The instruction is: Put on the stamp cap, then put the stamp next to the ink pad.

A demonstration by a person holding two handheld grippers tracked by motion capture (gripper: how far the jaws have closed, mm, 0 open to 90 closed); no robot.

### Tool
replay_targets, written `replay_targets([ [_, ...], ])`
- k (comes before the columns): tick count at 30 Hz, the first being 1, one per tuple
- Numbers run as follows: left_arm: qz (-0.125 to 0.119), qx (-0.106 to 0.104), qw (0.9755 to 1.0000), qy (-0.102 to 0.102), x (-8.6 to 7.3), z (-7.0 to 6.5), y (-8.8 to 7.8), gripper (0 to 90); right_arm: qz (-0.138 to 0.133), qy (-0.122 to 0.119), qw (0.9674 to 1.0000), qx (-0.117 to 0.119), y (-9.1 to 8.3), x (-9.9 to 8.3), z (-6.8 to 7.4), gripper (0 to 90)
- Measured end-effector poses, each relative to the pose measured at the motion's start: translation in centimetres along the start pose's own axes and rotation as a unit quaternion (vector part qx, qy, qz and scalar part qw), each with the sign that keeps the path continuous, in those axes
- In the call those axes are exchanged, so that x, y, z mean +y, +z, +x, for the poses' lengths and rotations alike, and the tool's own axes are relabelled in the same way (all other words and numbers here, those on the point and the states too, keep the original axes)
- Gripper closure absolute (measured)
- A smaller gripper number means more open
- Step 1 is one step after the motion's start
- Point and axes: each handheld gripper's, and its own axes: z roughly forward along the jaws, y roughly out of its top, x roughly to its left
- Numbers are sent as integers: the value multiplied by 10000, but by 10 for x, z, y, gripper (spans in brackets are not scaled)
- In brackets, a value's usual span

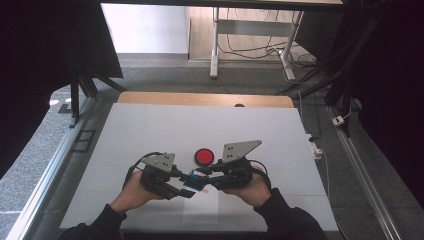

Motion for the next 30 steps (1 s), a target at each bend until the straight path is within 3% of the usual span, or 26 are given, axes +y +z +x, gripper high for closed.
replay_targets([
  [10, 111, 551, 9982, -200, -6, -11, -7, 348, 16, -40, 10000, -74, -2, 0, 1, 709],
  [17, 137, 884, 9951, -432, -11, -18, -13, 252, 36, -29, 9999, -147, -3, 0, 0, 709],
  [19, 119, 986, 9943, -399, -13, -20, -15, 242, 32, -29, 9998, -171, -4, 0, 0, 709],
  [24, 44, 1100, 9923, -570, -18, -24, -22, 209, 38, 0, 9997, -249, -5, -1, 0, 709],
  [30, 74, 1335, 9883, -737, -26, -29, -29, 146, 41, 18, 9995, -322, -7, -1, -1, 709],
])
